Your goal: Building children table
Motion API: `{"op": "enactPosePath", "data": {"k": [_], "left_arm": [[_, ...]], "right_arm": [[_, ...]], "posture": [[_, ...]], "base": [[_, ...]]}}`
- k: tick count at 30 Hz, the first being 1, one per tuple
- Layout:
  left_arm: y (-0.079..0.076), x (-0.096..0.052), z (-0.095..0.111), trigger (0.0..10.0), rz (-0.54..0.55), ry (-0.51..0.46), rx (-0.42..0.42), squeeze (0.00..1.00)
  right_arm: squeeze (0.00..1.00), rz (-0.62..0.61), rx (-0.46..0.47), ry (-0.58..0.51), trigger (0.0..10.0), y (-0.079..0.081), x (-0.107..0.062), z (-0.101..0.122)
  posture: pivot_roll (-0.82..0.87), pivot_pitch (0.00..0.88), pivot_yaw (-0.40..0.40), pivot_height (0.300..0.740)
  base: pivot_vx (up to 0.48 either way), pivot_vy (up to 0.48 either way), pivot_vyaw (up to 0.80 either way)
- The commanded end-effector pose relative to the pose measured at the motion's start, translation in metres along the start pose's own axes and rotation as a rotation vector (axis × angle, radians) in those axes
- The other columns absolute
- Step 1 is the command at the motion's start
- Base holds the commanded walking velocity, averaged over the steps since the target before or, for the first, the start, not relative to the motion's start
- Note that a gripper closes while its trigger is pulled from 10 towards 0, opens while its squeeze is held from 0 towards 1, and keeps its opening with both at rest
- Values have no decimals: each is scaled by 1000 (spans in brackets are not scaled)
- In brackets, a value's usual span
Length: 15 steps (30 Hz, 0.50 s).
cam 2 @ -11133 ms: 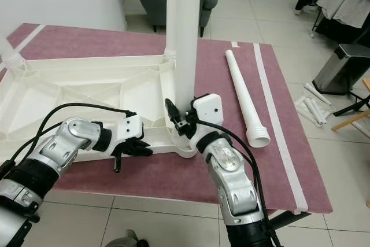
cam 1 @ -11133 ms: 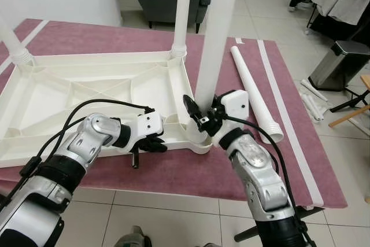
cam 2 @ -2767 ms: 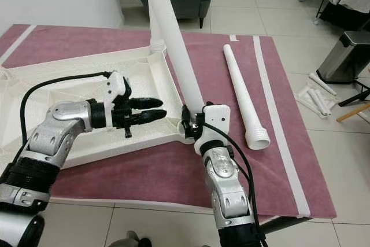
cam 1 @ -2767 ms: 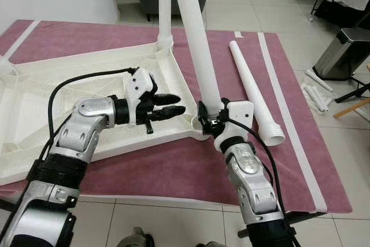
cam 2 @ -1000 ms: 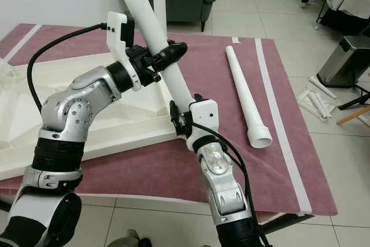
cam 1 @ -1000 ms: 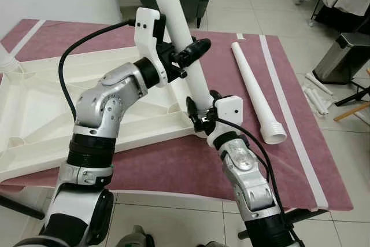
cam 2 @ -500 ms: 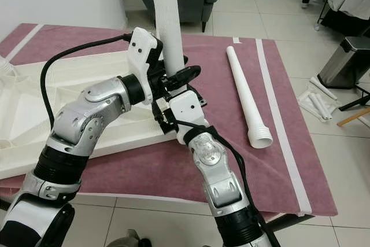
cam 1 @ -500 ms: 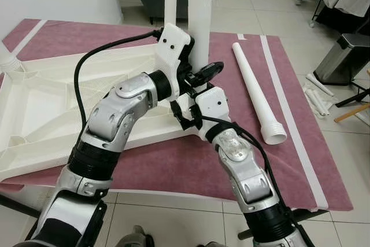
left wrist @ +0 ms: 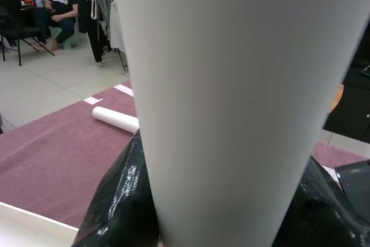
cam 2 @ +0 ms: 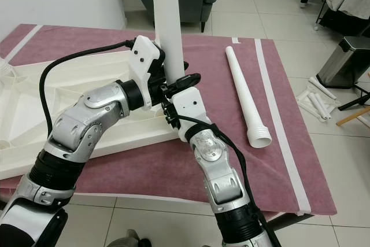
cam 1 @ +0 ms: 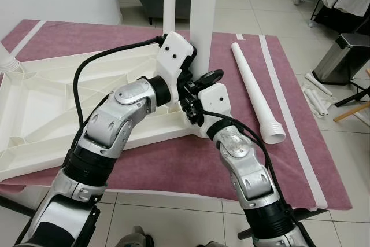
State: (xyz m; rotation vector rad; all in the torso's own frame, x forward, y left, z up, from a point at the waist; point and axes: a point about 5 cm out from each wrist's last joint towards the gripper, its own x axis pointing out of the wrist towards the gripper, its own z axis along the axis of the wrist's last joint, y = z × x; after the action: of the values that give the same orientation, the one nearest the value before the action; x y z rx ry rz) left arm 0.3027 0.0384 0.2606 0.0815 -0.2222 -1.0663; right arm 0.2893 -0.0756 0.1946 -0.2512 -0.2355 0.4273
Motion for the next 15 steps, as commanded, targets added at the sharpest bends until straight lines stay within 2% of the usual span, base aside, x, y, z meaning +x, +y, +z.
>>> {"op": "enactPosePath", "data": {"k": [1, 2, 3, 4, 5, 6, 7, 8, 9, 10, 15], "left_arm": [[-16, 1, 13, 0, -212, -55, 50, 0], [-16, 1, 13, 0, -212, -55, 50, 0], [-16, 5, 13, 3529, -188, -57, 69, 0], [-16, 5, 13, 3529, -188, -57, 69, 0], [-16, 7, 12, 10000, -166, -52, 88, 0], [-16, 7, 12, 10000, -166, -52, 88, 0], [-16, 8, 11, 10000, -159, -53, 91, 333], [-16, 8, 11, 10000, -159, -53, 91, 333], [-17, 7, 9, 10000, -164, -56, 55, 1000], [-14, 6, 8, 10000, -143, -69, 19, 1000], [-8, 5, 10, 10000, -82, -96, -36, 1000]], "right_arm": [[0, 58, 24, 29, 0, 2, -1, -1], [0, 58, 24, 29, 0, 2, -1, -1], [0, 54, 51, 31, 0, -1, 0, 0], [0, 54, 51, 31, 0, -1, 0, 0], [0, 47, 65, 28, 0, -2, 1, 1], [0, 47, 65, 28, 0, -2, 1, 1], [0, 36, 77, 25, 0, -3, 1, 3], [0, 36, 77, 25, 0, -3, 1, 3], [0, 14, 98, 17, 0, -5, 2, 5], [0, -9, 123, 11, 0, -7, 3, 7], [0, -39, 157, 9, 0, -10, 3, 9]], "posture": [[100, 31, 34, 740], [100, 31, 34, 740], [100, 29, 31, 740], [100, 29, 31, 740], [96, 25, 31, 740], [96, 25, 31, 740], [96, 24, 31, 740], [96, 24, 31, 740], [87, 20, 31, 740], [84, 16, 30, 740], [78, 15, 30, 740]], "base": [[0, 0, 0], [0, 0, 0], [0, 0, 0], [0, 0, 0], [0, 0, 0], [0, 0, 0], [0, 0, 0], [0, 0, 0], [0, 0, 0], [0, 0, 0], [0, 0, 0]]}}
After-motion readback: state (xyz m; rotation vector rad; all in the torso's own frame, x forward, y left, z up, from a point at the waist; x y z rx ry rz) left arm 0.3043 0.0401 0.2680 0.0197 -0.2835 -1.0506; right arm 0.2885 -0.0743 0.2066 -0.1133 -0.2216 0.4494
